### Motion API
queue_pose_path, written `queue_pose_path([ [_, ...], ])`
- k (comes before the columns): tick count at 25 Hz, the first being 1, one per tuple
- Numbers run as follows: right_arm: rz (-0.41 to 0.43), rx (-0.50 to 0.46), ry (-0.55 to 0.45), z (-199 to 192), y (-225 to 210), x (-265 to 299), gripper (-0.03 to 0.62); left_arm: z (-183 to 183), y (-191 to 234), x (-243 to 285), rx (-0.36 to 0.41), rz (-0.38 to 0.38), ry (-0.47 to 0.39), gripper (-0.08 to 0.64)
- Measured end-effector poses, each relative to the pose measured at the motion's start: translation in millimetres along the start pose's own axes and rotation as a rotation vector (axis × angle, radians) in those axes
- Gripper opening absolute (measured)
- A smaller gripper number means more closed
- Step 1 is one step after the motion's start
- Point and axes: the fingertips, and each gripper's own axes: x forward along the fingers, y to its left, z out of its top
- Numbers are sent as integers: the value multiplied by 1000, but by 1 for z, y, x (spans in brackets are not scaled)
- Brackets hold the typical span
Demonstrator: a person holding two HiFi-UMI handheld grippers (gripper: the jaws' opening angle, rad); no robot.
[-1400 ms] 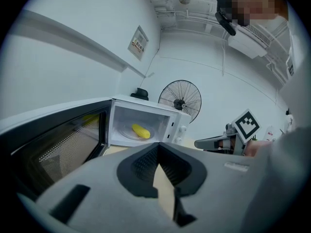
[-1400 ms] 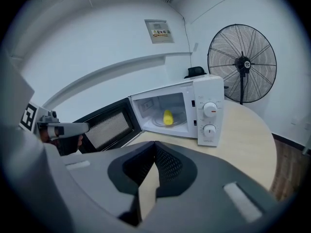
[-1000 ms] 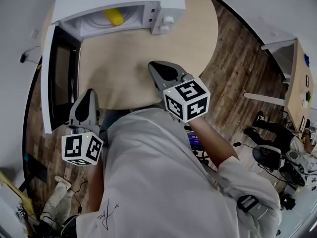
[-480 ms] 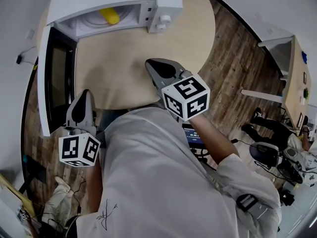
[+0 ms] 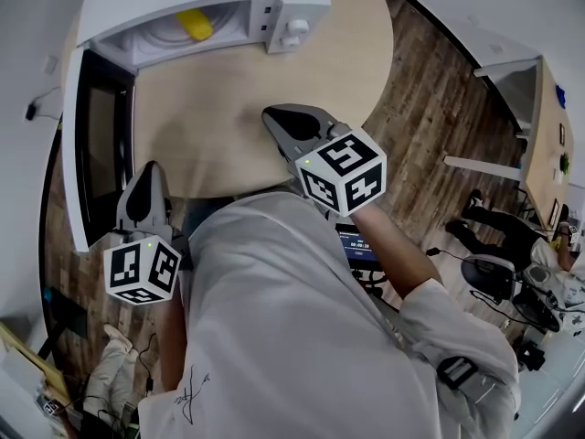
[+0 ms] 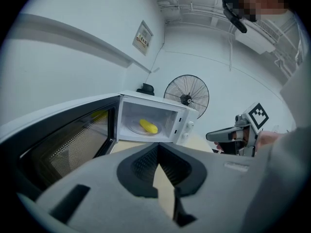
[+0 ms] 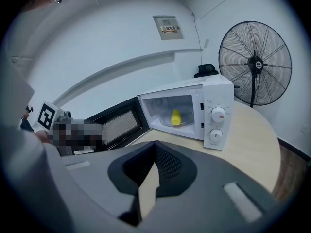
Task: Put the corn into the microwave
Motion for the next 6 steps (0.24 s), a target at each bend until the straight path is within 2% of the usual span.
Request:
queue_pose_path([
  [6,-24,-12,5,-3,-1,-4,11,-4,-2,-1,-12,-4,6,-12],
])
